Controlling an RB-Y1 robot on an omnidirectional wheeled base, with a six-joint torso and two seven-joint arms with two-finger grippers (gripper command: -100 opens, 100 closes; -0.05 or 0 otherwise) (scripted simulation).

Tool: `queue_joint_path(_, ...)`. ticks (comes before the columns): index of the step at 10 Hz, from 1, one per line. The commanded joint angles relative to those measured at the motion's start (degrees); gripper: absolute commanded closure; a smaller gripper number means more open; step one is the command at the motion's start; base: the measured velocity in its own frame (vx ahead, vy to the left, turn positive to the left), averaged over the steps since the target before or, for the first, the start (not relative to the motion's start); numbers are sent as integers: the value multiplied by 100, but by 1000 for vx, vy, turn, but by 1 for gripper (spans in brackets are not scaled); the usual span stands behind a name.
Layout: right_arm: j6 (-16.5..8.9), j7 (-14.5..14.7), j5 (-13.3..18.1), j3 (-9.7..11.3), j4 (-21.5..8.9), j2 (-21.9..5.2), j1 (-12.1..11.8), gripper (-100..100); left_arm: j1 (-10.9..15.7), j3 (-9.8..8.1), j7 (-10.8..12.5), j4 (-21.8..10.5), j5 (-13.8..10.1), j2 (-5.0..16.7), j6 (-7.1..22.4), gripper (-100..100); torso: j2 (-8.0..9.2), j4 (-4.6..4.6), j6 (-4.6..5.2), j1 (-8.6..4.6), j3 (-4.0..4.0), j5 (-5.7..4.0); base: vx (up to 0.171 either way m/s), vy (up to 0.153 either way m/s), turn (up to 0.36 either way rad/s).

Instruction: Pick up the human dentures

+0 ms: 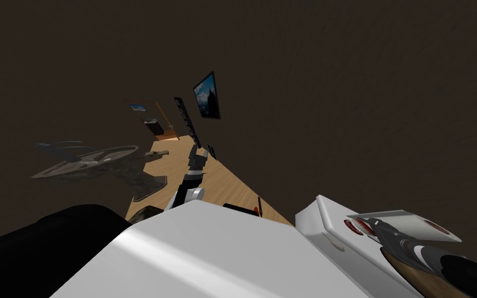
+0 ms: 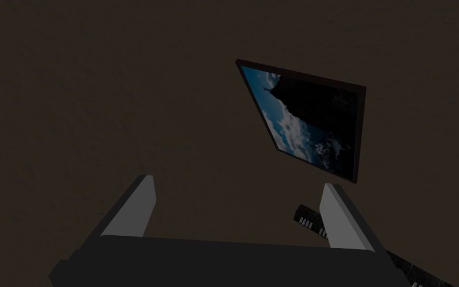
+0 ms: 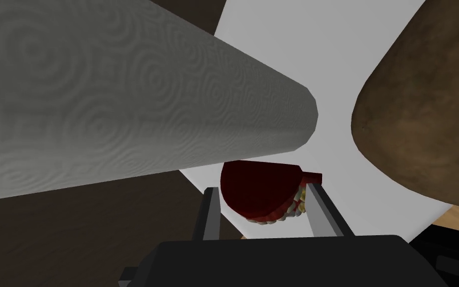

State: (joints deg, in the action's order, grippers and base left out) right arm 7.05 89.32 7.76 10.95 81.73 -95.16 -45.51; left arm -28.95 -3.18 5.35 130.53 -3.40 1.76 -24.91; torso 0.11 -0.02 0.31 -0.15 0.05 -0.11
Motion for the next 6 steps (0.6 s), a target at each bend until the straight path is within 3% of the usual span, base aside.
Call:
queue_joint_path(1,53,43,2,-25,62,-90,-2,100,0,0,0,0,0,0,0,0,0,0,0,0,0,0,57,17,-336)
queue_joint_path(4,200,161,3,-171,229,-324,-41,100,0,0,0,0,0,0,0,0,-16,-3,-6,10,-9,3,72,32,-242)
queue_joint_path(5,153,149,-7,-220,219,-262,-125,100,0,0,0,0,0,0,0,0,-18,-3,-6,16,-10,4,27,20,-65)
queue_joint_path(6,159,163,-11,-243,233,-270,-144,0,1,1,0,0,0,0,0,0,-9,-3,-14,8,-7,1,0,0,0)
